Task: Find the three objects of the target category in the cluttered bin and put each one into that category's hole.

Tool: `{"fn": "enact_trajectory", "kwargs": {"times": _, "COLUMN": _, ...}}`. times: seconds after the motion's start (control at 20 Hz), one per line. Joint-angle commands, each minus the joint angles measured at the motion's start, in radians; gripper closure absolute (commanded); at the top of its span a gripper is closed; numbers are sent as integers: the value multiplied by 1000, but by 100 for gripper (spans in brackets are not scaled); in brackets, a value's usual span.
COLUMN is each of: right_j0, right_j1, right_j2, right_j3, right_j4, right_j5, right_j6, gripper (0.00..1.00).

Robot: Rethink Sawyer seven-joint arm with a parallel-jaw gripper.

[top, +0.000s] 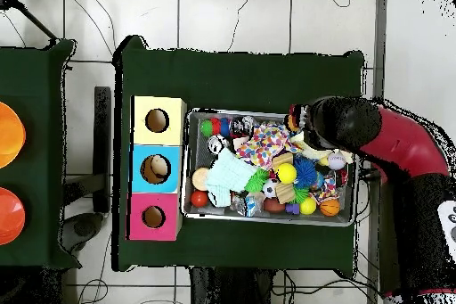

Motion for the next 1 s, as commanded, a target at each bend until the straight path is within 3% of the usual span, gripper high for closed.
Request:
{"fn": "enact_trajectory", "kwargs": {"times": 0.05, "right_j0": 23, "right_j1": -26, "right_j2": -7, "right_j3": 99, "right_j4": 1, "right_j5": 5, "right_j6": 116, "gripper": 100}}
{"fn": "enact_trajectory", "kwargs": {"times": 1.0, "right_j0": 123, "right_j1": -76, "right_j2": -53, "right_j3": 141, "right_j4": 70, "right_j5": 13, "right_j6": 222, "gripper": 100}}
